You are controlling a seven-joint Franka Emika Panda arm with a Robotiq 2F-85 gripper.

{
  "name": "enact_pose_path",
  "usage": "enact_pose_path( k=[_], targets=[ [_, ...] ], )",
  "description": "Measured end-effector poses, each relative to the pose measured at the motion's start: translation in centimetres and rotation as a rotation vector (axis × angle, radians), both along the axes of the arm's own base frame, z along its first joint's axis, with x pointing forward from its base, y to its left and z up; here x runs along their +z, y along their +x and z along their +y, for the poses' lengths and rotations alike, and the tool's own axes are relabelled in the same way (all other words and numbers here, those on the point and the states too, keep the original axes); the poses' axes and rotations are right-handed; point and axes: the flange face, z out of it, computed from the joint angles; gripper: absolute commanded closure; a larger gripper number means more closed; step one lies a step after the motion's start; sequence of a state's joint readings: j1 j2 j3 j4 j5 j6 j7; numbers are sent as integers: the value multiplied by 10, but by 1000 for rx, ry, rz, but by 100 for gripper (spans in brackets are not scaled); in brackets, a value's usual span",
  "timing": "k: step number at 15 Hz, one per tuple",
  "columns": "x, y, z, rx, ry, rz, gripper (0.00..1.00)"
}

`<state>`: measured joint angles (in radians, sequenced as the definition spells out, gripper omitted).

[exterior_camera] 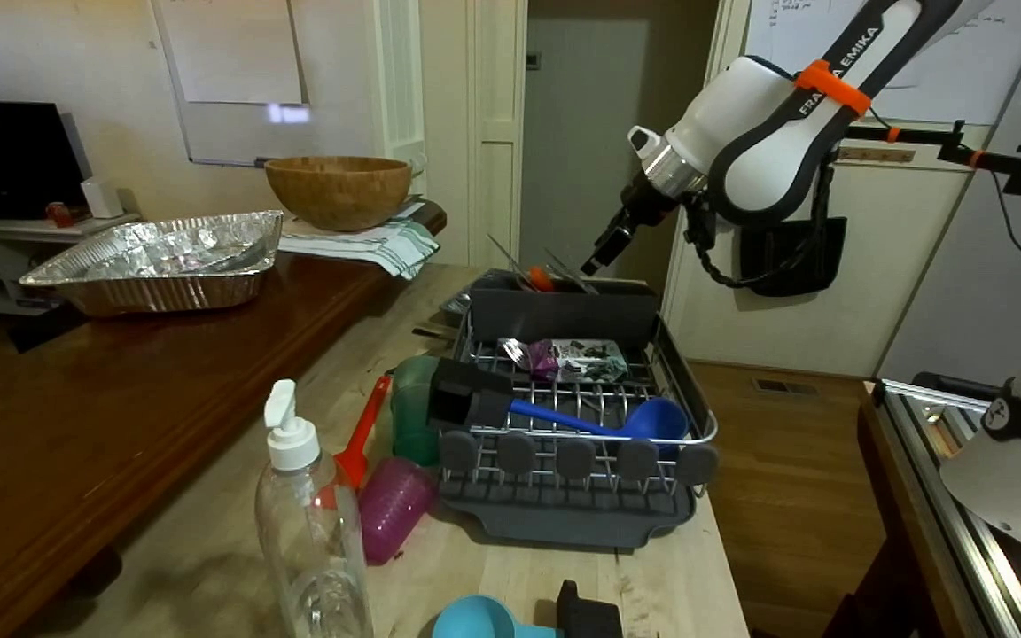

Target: Move the blue spoon to the left dish rack, then remove some utensils from the left dish rack

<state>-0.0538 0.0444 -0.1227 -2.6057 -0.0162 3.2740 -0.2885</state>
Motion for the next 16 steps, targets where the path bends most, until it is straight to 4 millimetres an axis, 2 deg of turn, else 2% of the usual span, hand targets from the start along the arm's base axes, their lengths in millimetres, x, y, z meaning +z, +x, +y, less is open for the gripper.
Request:
enact_pose_path(
  k=[2, 4, 10, 16],
  targets=[
    [-7, 0, -14, -24, -6, 12, 0],
    [-13, 2, -18, -31, -11, 23, 0],
    [-20, 4, 21, 48, -9, 42, 0],
    [-20, 4, 23, 52, -9, 41, 0]
  ],
)
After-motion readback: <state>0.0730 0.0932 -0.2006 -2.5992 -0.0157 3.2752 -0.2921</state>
